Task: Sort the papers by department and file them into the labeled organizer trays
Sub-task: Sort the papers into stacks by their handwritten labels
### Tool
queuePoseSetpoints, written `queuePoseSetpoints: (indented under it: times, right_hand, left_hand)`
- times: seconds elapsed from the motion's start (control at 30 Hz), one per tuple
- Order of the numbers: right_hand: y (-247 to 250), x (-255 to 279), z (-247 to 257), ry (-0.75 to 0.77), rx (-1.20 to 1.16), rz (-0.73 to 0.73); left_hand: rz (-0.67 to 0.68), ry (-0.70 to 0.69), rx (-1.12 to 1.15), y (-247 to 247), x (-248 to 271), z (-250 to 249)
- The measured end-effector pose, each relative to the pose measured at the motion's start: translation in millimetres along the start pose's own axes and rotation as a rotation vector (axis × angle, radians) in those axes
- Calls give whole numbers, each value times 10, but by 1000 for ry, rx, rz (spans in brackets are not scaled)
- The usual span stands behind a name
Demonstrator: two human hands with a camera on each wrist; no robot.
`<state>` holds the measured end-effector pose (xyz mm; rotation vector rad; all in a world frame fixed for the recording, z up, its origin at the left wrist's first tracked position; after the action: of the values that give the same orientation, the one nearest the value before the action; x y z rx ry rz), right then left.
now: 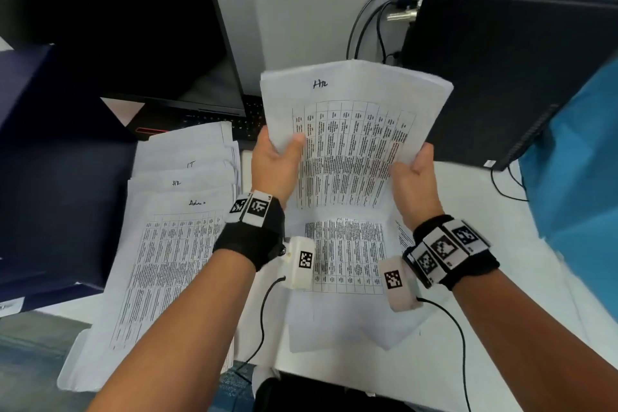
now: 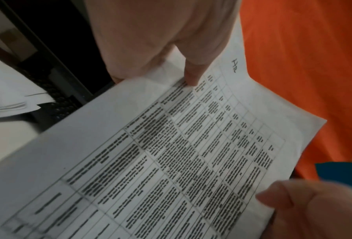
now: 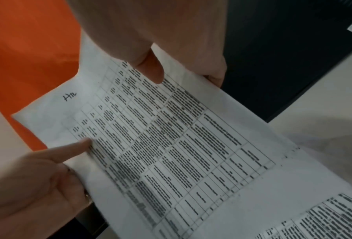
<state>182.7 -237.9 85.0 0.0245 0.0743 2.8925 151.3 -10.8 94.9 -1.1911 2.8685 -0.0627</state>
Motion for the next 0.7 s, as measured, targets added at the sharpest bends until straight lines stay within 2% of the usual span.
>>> queuePoseSetpoints:
  times: [0.13,0.27,0.4,0.53,0.6,0.7]
  right_hand:
    - [-52,-64,-76,-12,54,-5]
    - [-141,-129,-125,10,137,-5]
    - [-359,-54,-373,-115,179,108]
    - [-591,161,-745,-266,348,305]
    - [-635,214,-921,-312,381,313]
    - [-659,257,-1146,-359,449,283]
  left_hand:
    - [44,39,68,52,-97,-17]
    - [-21,20,-15,237,-223,-1]
    - [-183,1,-213,584,-325,174]
    - [-316,91,-283,966,-386,496]
    - [-318,120,-405,1101,-402,645]
    - [-249,132,-551,1294,-390,913]
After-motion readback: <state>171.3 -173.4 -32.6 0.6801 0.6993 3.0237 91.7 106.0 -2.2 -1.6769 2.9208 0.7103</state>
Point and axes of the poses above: each hand's wrist, its own x-axis away from the middle knuckle, its own y-axis out of the back of the hand, z = x × y, the point moved 8 cm from there along -x, towards the middle knuckle, and after that the axes turned 15 degrees about -z, right-handed, at the moved point
